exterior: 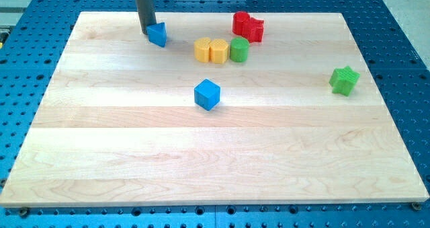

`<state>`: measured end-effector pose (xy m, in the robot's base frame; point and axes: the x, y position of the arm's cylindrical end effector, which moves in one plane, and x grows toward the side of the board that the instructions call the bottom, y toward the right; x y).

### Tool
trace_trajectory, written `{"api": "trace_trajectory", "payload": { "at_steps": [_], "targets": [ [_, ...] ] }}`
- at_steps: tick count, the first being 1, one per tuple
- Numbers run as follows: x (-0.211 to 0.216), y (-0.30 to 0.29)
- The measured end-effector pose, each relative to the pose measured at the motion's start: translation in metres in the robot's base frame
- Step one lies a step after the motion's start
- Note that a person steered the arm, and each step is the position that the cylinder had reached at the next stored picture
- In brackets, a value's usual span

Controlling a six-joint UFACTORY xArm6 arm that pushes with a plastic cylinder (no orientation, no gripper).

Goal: Place the blue blocks below the yellow blocks

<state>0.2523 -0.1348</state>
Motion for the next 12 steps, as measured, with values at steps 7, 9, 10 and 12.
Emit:
{"api": "trace_trajectory", "payload": {
  "at_steps": [7,9,10,12],
  "targets": [
    [0.123,0.051],
    [0.086,0.035],
    [0.145,0.035],
    [0.159,0.04]
  ]
}}
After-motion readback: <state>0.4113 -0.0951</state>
